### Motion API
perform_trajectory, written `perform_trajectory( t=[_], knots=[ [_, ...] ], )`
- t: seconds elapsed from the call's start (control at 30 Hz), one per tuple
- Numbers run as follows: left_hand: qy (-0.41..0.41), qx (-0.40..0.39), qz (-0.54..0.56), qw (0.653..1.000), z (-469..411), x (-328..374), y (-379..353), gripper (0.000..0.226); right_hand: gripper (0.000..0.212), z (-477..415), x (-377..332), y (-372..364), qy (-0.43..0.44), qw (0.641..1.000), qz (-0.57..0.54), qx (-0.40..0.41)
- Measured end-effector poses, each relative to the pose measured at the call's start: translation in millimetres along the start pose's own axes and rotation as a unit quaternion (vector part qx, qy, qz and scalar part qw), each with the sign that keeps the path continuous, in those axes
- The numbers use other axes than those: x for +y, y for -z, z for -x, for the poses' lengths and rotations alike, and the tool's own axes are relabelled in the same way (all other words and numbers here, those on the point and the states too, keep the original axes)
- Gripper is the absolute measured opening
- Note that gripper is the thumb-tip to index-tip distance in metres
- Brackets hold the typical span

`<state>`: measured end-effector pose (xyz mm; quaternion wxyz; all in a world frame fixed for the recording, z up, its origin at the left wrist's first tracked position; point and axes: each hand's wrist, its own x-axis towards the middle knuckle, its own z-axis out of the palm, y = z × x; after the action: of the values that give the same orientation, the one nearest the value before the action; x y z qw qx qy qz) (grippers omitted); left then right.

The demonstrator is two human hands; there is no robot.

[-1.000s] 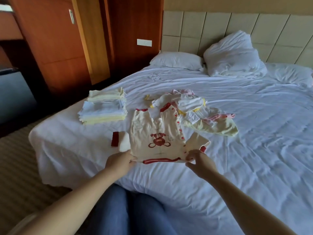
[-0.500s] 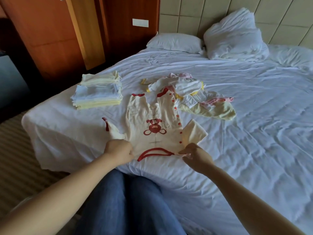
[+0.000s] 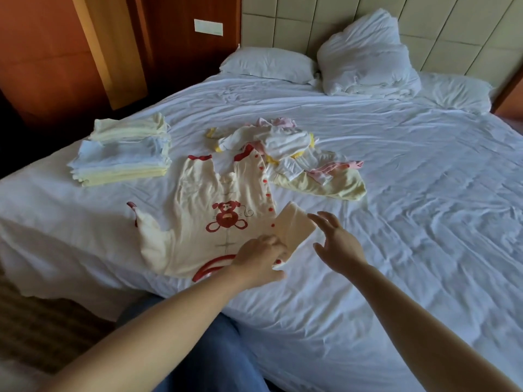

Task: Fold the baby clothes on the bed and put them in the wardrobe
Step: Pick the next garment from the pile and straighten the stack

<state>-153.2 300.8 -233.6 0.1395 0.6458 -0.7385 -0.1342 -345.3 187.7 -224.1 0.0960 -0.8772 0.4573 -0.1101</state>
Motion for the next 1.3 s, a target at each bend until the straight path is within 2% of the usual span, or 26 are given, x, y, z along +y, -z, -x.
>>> perform_trajectory(
  t=[0.1,0.23,0.3,0.37,0.43,0.47,0.5,0.63,0.77,0.83,0.93,1.03,1.17,1.23,1.3],
  knots=[
    [0.031,0.016,0.007,0.999,-9,-2,-8,0.036,0.057,-13,0,-4,-0.026,0.997,-0.072,0.022],
    [0.031,0.054,0.002,0.998,-17,-5,-16,0.02,0.028,-27,-8,-8,-0.09,0.978,-0.181,0.05],
    [0.039,0.079,0.015,0.996,-19,-7,-19,0.017,0.016,-32,-8,-10,-0.133,0.945,-0.296,0.047],
    [0.05,0.098,0.045,0.993,-20,-9,-18,0.016,0.01,-34,-9,-9,-0.163,0.889,-0.425,0.045],
    [0.059,0.114,0.07,0.989,-21,-10,-12,0.011,0.012,-36,-11,-9,-0.179,0.83,-0.524,0.07],
    [0.062,0.125,0.075,0.987,-21,-11,-8,0.009,0.015,-36,-11,-9,-0.174,0.815,-0.545,0.095],
    [0.062,0.137,0.075,0.986,-21,-11,-5,0.007,0.019,-36,-9,-10,-0.157,0.82,-0.537,0.123],
    [0.031,0.151,0.046,0.987,-20,-14,-5,0.009,0.019,-22,5,-10,-0.061,0.928,-0.312,0.196],
    [0.01,0.115,-0.005,0.993,-23,-15,-17,0.018,0.022,5,21,-11,-0.084,0.969,-0.147,0.18],
    [0.024,0.073,-0.02,0.997,-25,-12,-24,0.019,0.031,15,32,-21,-0.093,0.981,-0.119,0.12],
    [0.026,0.051,-0.002,0.998,-28,-11,-31,0.019,0.03,21,48,-37,-0.101,0.988,-0.119,0.012],
    [0.036,0.064,0.026,0.997,-31,-11,-28,0.04,0.022,20,51,-36,-0.106,0.978,-0.175,0.048],
    [0.055,0.147,0.085,0.984,-36,-17,-22,0.018,0.031,12,45,-24,-0.196,0.95,-0.208,0.128],
    [0.06,0.145,0.061,0.986,-38,-23,-25,0.034,0.042,4,44,-23,-0.221,0.948,-0.195,0.116],
    [0.073,0.094,0.032,0.992,-39,-28,-32,0.054,0.05,-2,47,-26,-0.244,0.949,-0.18,0.089]
  ],
)
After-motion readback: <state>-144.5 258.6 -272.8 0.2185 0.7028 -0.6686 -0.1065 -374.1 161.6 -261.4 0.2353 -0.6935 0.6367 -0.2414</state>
